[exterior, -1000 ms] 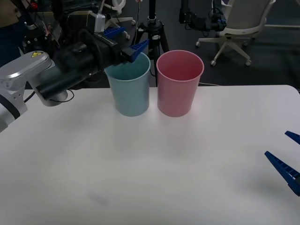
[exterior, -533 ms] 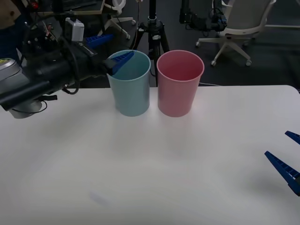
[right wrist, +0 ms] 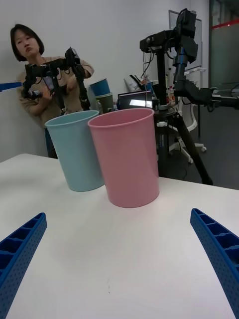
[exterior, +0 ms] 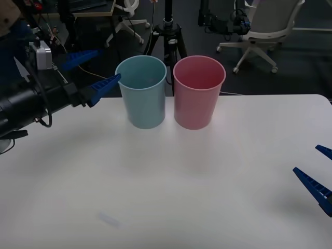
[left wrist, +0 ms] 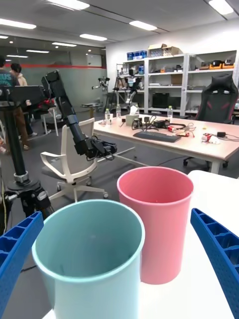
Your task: Grasp the object on the table and drop it into the matching bin: aluminum can to the light blue bin, PET bottle to the pink bin.
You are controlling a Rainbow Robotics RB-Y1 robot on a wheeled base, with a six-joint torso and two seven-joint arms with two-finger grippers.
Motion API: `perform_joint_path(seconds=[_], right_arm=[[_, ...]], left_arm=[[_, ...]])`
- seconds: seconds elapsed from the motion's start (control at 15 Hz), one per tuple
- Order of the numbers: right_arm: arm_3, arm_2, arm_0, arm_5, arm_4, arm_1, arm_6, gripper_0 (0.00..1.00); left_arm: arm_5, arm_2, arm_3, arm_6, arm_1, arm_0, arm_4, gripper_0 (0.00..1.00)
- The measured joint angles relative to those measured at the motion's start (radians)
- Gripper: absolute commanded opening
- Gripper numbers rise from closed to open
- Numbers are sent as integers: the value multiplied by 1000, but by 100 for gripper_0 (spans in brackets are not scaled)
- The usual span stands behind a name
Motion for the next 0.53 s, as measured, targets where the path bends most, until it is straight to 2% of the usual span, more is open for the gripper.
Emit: perform_joint_path(seconds=[0.33,0.53], right_arm=[[0,0,0,0,0,0,0,100],[0,0,0,0,0,0,0,100]], left_arm=[[-115,172,-4,-2,-20,204,-59,100],[-181,308,-4,10,-106,319,-182,100]])
